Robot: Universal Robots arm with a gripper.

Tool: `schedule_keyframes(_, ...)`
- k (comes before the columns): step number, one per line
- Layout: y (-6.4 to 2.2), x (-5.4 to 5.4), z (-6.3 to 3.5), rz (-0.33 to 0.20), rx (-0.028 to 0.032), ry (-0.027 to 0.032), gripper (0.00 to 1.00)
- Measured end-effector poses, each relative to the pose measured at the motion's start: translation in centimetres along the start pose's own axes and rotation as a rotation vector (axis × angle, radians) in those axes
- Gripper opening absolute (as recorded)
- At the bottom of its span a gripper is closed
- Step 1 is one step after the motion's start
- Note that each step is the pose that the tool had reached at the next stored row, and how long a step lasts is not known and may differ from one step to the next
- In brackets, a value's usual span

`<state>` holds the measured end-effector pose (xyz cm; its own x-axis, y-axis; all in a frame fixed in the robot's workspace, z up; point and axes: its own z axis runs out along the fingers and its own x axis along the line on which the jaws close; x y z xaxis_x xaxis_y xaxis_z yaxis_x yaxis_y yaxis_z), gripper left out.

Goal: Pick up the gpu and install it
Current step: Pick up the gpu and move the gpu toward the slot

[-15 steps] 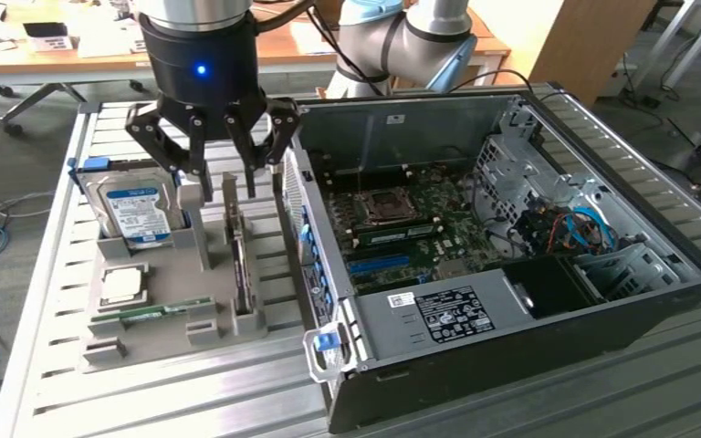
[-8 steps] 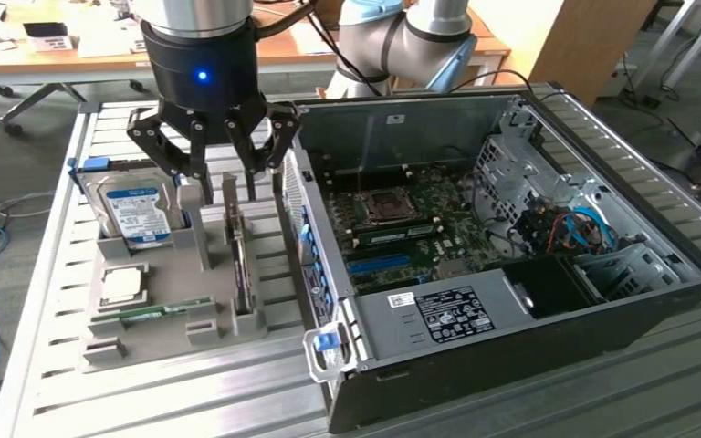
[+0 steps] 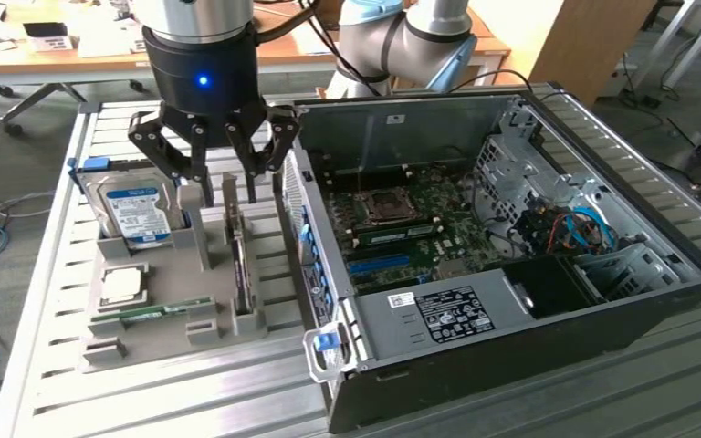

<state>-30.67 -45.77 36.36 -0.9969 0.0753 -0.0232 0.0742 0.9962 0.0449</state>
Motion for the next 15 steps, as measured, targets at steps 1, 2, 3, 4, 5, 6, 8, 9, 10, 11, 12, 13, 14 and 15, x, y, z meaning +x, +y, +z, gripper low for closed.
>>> schedule_keyframes(1, 0.00, 0.0, 0.06, 0.000, -0.0001, -0.0001, 0.47)
schedule_keyframes(2, -0.01, 0.0, 0.11, 0.000, 0.0000, -0.0001, 0.47)
schedule_keyframes(3, -0.01, 0.0, 0.19, 0.000, -0.0001, -0.0001, 0.47)
schedule_keyframes(4, -0.01, 0.0, 0.29, 0.000, -0.0001, -0.0001, 0.47)
schedule_keyframes(5, -0.02, 0.0, 0.44, 0.000, -0.0001, -0.0001, 0.47)
schedule_keyframes(6, -0.03, 0.0, 0.61, 0.000, 0.0002, 0.0000, 0.47)
schedule_keyframes(8, -0.05, 0.0, 0.97, 0.000, 0.0005, 0.0000, 0.47)
schedule_keyframes(9, -0.05, 0.0, 1.12, 0.000, 0.0005, 0.0000, 0.47)
schedule_keyframes(10, -0.06, 0.0, 1.26, 0.000, 0.0005, 0.0000, 0.47)
schedule_keyframes(11, -0.06, 0.0, 1.41, 0.000, 0.0005, -0.0001, 0.47)
schedule_keyframes(12, -0.07, 0.0, 1.56, 0.000, 0.0004, -0.0001, 0.47)
schedule_keyframes(13, -0.08, 0.0, 1.71, 0.000, 0.0005, -0.0001, 0.47)
schedule_keyframes(14, -0.08, 0.0, 1.86, 0.000, 0.0005, -0.0001, 0.47)
schedule_keyframes(15, -0.09, 0.0, 2.02, 0.000, 0.0005, -0.0001, 0.47)
